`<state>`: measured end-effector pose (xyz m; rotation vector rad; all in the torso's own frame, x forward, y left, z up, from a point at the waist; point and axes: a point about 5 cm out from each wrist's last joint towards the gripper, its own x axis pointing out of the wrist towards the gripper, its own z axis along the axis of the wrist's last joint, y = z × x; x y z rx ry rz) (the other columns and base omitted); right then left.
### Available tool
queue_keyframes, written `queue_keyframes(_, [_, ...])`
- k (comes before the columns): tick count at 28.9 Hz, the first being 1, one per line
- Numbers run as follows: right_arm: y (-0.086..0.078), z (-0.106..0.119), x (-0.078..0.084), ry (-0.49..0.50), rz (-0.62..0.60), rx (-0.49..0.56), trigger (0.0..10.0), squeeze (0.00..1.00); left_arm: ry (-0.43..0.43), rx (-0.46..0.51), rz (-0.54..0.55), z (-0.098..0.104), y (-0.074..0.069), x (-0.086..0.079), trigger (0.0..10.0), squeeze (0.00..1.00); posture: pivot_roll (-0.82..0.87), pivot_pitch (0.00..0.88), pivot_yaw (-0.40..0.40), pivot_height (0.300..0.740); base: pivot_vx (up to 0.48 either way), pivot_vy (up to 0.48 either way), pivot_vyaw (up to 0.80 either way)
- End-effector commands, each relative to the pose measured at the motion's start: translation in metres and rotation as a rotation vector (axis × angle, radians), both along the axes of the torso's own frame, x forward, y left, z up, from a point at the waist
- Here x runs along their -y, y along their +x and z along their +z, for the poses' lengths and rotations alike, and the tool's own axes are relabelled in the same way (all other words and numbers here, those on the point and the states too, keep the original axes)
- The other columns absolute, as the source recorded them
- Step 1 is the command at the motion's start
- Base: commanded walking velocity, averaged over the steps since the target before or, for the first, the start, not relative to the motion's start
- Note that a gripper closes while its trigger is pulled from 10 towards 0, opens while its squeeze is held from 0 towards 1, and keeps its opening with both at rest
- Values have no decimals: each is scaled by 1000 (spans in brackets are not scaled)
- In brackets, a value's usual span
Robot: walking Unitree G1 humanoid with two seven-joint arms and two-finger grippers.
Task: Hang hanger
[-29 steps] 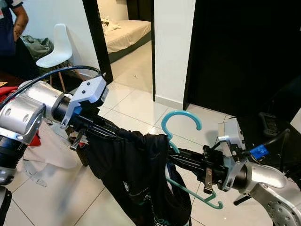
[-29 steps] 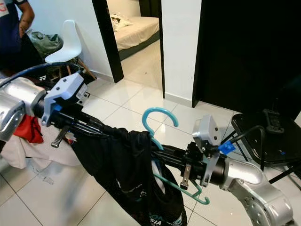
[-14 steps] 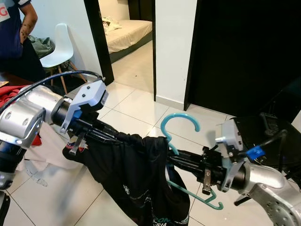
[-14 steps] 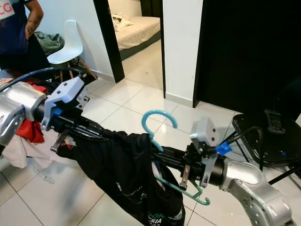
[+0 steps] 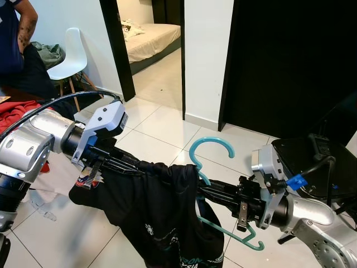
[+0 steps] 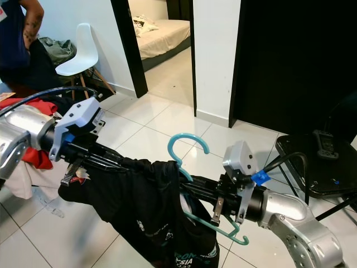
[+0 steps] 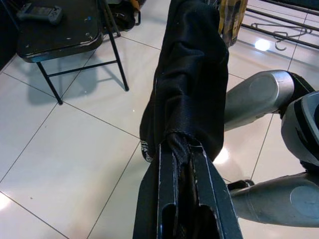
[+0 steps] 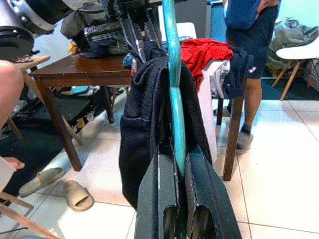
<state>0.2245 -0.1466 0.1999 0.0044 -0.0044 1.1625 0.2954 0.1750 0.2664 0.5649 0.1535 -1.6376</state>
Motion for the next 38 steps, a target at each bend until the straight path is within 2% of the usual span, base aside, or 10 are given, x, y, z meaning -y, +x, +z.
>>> queue_keyframes(1, [4, 8, -6, 38, -8, 48, 10000, 0, -26, 32, -63, 6, -2, 11, 0, 0, -100, 0, 64, 740, 0, 0, 0])
queue_keyframes(2, [4, 8, -6, 38, -8, 48, 10000, 0, -26, 32, -63, 6, -2, 11, 0, 0, -100, 0, 64, 740, 0, 0, 0])
queue_keyframes(3, [7, 8, -3, 46, -30, 46, 10000, 349, -26, 59, -51, 11, -1, 9, 4471, 0, -104, 0, 65, 740, 0, 0, 0])
queue_keyframes(4, [7, 8, -3, 46, -30, 46, 10000, 349, -26, 59, -51, 11, -1, 9, 4471, 0, -104, 0, 65, 740, 0, 0, 0])
queue_keyframes(5, [9, 8, -1, 54, -49, 44, 10000, 694, -25, 81, -39, 14, -1, 6, 8824, 0, -104, 0, 65, 740, 0, 0, 0])
queue_keyframes(8, [9, 8, -1, 54, -49, 44, 10000, 694, -25, 81, -39, 14, -1, 6, 8824, 0, -104, 0, 65, 740, 0, 0, 0])
queue_keyframes(9, [11, 7, 2, 66, -74, 40, 10000, 1000, -21, 108, -17, 18, 3, 2, 10000, 0, -108, 0, 77, 740, 0, 0, 0])
queue_keyframes(29, [18, 10, 68, 159, -363, 55, 10000, 965, 121, 325, 269, 67, 27, -55, 10000, 0, -101, 0, 87, 740, 0, 0, 0])
queue_keyframes(30, [21, 8, 70, 179, -414, 52, 10000, 0, 98, 327, 264, 69, 26, -56, 10000, 0, -99, 0, 86, 740, 0, 0, 0])
queue_keyframes(38, [52, -22, 72, 250, -698, -92, 10000, 0, -76, 392, 182, 81, 27, -36, 10000, 0, -84, 0, 87, 740, 0, 0, -176])
